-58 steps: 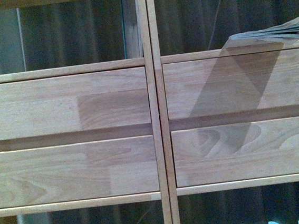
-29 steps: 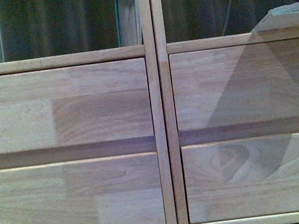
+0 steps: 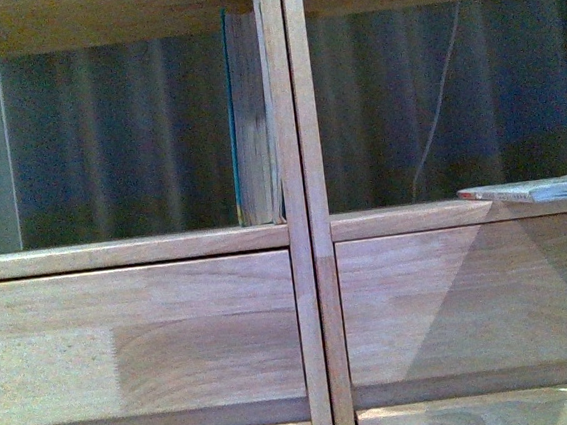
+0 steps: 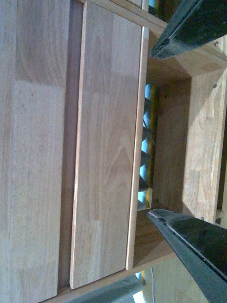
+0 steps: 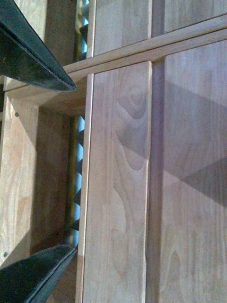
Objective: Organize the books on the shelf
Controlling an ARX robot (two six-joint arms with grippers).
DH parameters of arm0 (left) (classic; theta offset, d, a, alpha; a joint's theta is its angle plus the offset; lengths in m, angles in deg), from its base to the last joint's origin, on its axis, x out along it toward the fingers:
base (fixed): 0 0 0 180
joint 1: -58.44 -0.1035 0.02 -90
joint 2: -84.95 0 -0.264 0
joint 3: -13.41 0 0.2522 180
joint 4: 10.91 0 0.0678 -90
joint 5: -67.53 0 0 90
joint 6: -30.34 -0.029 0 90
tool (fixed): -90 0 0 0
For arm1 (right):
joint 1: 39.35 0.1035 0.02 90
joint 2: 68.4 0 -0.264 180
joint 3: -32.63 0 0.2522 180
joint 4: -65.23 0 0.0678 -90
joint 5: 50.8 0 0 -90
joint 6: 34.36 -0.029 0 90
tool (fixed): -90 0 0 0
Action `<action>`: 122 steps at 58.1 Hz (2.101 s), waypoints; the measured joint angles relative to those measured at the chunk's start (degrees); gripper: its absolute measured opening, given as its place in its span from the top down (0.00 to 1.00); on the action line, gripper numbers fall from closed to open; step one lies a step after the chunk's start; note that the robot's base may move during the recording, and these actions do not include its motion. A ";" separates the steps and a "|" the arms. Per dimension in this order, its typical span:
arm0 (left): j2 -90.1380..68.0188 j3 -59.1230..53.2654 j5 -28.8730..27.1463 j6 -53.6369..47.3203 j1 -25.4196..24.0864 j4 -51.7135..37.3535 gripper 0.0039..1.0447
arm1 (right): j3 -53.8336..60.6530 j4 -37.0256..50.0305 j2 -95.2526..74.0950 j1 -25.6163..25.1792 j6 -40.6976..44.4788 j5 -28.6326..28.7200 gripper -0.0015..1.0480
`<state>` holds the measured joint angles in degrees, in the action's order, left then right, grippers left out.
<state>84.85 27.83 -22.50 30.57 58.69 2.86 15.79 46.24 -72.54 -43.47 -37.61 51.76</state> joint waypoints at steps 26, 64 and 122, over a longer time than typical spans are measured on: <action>0.00 0.00 0.04 0.00 0.00 0.00 0.07 | -30.93 34.88 -53.79 -4.07 -51.43 10.64 0.07; 0.00 0.00 0.04 0.00 0.00 0.00 0.07 | -50.31 32.28 -76.13 -3.23 -69.46 -0.90 0.32; -53.05 23.71 53.88 9.07 -27.82 -33.97 0.07 | -44.33 42.69 -57.75 -11.43 -68.63 17.51 0.93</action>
<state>31.80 51.55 31.38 39.64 30.86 -31.10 -28.53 88.92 -130.28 -54.91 -106.24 69.26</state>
